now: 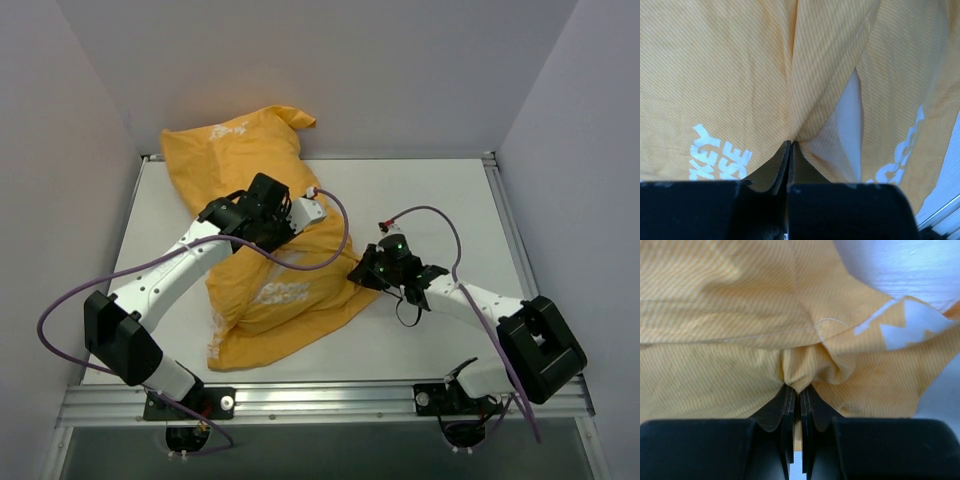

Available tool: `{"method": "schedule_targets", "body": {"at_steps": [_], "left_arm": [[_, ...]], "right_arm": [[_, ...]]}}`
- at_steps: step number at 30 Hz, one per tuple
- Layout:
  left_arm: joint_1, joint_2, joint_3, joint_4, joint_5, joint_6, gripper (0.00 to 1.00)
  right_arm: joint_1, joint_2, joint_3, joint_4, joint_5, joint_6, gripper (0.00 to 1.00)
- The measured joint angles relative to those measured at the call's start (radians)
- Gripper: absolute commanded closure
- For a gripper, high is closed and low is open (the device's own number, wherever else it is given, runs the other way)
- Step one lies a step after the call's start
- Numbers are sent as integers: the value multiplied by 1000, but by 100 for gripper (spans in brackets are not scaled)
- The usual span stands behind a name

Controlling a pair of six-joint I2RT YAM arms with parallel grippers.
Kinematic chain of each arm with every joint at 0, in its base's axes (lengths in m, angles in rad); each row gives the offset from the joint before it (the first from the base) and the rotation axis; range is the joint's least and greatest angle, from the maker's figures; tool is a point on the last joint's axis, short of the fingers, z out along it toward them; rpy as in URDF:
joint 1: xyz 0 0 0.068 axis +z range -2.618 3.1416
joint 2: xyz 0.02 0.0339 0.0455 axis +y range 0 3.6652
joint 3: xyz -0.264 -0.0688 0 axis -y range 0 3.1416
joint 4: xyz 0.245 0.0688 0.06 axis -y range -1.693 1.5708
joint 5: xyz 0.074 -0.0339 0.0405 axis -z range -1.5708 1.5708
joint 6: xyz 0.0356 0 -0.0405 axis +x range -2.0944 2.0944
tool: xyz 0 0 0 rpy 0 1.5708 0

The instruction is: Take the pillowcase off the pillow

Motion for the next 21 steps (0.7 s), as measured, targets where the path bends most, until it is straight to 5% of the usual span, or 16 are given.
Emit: {"method": "schedule_targets", "body": {"at_steps": [10,11,12,13,15,21], "left_arm": [[-5,13,121,82,-26,-131,98],[-11,19,150,100,-24,-153,98],[-23,32,179,121,-26,-172,98],[-31,43,199,132,-28,-186,98],[-48,92,246,156,-37,-229,98],[-46,281,349,167,-72,-323,98]], "right_arm": [[-380,53,251,-202,-7,-216,98],[-399,90,310,-216,-4,-253,90],[-408,126,369,-237,0,-283,62],[-412,170,435,-259,10,-307,45],[-417,252,566,-310,47,-356,26],[-404,239,679,-456,225,-398,16]]}}
